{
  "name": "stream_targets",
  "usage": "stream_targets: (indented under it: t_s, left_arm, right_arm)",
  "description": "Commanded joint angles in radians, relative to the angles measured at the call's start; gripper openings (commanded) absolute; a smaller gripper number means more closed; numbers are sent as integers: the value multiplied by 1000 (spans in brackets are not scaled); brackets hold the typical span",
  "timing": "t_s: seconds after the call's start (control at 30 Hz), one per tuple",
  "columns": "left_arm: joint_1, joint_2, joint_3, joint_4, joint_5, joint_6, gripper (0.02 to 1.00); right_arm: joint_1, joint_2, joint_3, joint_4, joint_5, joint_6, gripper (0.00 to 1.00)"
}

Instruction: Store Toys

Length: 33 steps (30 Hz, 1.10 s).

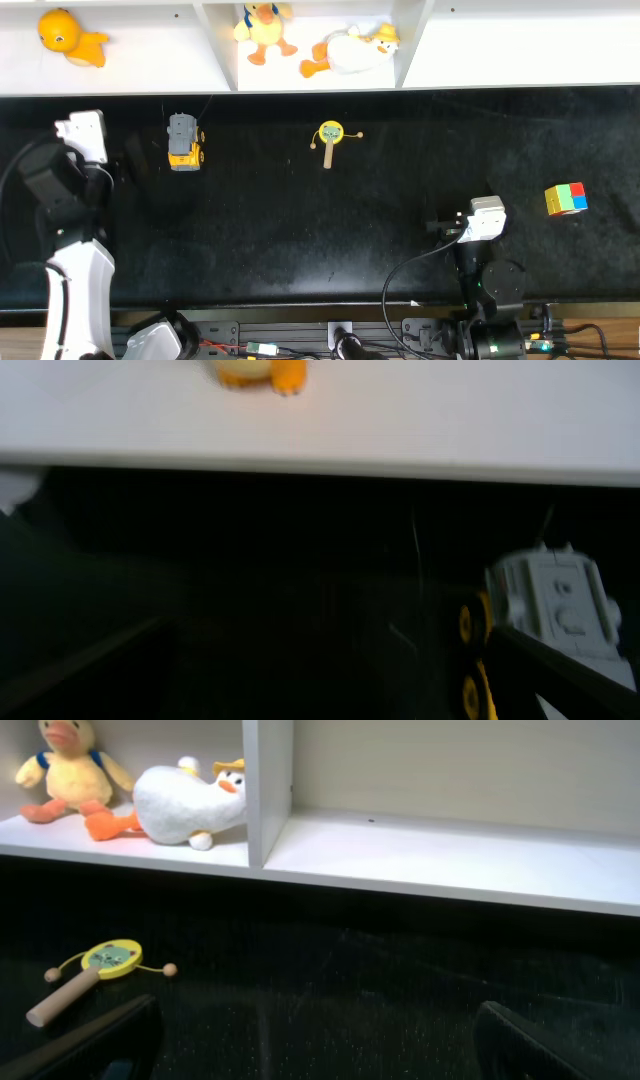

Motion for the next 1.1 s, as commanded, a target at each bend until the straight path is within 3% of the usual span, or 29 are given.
stream_targets:
  t_s: [0.03,0.23,0.4,0.57,1.1]
  left_arm:
    - [4,-81,-31,-76,99,-31,998]
    - [4,-231,-38,-308,133,-30,998]
    - [3,-304,-62,-380,201,-30,998]
    - [-15,-265,-74,-370,219,-29,998]
    - [-236,16,-40,-163,195,-31,998]
  right_arm:
    - [5,-8,3,2,-3,0,996]
    - [5,-8,2,2,-3,0,1000]
    - [5,-8,3,1,-3,0,996]
    - [5,-8,3,2,-3,0,996]
    - [5,-8,2,2,-3,0,993]
